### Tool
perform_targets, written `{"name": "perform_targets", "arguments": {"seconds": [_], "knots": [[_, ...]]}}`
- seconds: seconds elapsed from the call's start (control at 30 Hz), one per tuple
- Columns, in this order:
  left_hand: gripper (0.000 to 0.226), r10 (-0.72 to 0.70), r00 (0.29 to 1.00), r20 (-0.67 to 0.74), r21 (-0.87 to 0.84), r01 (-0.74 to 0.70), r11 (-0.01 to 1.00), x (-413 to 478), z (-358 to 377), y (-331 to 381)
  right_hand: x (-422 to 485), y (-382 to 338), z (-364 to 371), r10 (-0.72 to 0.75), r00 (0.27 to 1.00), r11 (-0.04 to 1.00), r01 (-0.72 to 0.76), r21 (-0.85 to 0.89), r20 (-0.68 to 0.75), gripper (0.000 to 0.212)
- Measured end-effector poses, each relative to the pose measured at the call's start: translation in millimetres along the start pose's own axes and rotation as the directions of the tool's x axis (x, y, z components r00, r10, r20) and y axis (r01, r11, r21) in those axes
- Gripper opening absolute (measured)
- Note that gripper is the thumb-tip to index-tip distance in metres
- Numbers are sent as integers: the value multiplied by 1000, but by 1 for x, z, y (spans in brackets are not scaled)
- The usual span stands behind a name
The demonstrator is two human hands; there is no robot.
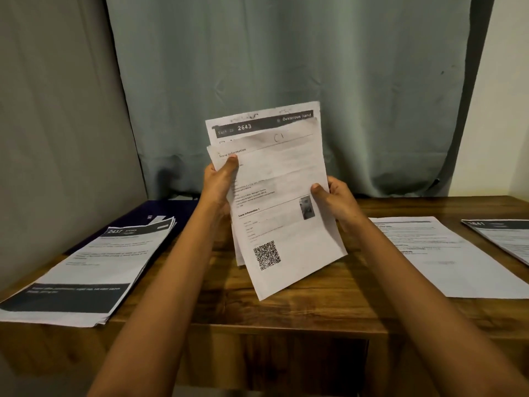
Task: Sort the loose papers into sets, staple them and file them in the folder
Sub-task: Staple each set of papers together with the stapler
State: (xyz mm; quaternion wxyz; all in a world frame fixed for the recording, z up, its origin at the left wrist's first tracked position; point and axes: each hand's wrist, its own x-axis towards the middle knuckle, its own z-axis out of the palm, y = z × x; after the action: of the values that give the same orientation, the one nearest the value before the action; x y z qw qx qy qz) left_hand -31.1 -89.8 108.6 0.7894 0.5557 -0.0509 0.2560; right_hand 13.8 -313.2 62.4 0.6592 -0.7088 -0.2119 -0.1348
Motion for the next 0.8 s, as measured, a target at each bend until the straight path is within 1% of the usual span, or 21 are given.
{"name": "perform_targets", "arguments": {"seconds": [0.07,0.13,0.3,0.4,0.47,0.57,0.8], "knots": [[29,-2,1000,-5,8,3,1000,2,2,6,1,1,0,4,1000,1000,-4,-16,-9,12],[27,49,999,6,41,-49,998,2,7,13,1,0,2,-19,998,1000,20,15,-54,14],[7,153,988,-9,131,-151,980,1,24,25,1,-4,14,-49,981,998,53,18,-187,17],[6,174,985,-15,213,-167,963,-2,22,17,-3,8,21,-12,979,999,18,31,-205,17],[14,169,985,-18,244,-160,957,-4,14,2,-9,19,23,21,981,999,-12,46,-193,20],[21,130,991,-13,246,-123,961,-14,1,-22,-18,30,23,73,983,997,-71,21,-171,27],[13,66,998,-5,287,-62,956,-25,-11,-49,-25,33,23,131,980,991,-135,-12,-147,34]]}}
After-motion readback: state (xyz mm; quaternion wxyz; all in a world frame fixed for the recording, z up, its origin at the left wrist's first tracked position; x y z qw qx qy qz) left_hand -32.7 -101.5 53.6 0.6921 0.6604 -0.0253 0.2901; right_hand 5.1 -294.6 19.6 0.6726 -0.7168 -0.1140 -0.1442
